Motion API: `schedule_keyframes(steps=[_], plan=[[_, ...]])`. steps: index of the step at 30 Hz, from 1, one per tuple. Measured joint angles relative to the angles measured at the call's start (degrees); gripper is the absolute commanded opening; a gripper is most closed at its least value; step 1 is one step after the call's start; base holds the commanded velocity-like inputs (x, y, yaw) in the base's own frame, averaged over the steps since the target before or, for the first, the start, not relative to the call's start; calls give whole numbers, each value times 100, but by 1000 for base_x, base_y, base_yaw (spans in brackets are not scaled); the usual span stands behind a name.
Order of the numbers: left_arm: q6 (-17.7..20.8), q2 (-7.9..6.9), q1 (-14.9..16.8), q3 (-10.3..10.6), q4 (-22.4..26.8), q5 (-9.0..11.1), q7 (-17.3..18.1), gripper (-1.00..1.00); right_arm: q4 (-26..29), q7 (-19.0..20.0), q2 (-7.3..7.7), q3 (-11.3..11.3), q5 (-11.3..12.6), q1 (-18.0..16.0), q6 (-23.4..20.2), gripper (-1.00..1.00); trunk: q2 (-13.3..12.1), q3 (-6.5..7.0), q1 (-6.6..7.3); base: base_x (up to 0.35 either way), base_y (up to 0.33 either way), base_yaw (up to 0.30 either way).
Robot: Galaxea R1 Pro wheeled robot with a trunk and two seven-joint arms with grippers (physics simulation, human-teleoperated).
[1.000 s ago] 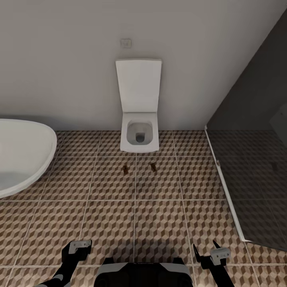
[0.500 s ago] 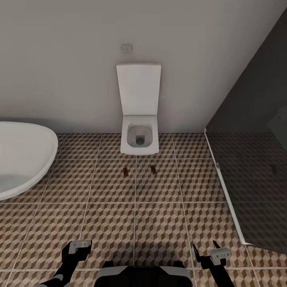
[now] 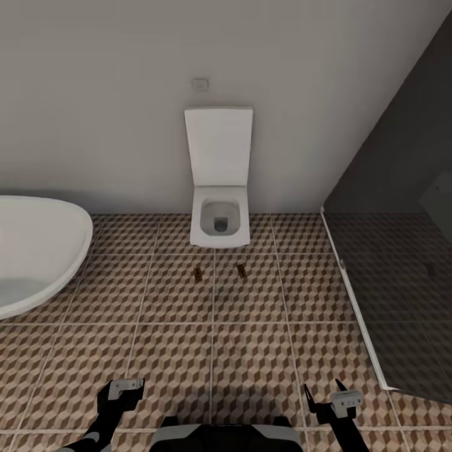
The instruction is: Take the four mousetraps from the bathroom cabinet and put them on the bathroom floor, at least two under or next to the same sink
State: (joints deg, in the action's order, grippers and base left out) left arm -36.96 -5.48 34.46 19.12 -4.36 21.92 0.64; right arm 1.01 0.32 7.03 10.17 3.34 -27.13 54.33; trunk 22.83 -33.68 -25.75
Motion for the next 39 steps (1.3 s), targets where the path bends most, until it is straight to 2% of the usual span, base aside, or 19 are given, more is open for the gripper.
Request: schedule_keyframes(steps=[39], plan=[[0, 35, 0, 0, 0, 0, 0, 100, 0, 0, -1, 0, 0, 0, 0, 100, 0, 325, 0, 0, 0, 0]])
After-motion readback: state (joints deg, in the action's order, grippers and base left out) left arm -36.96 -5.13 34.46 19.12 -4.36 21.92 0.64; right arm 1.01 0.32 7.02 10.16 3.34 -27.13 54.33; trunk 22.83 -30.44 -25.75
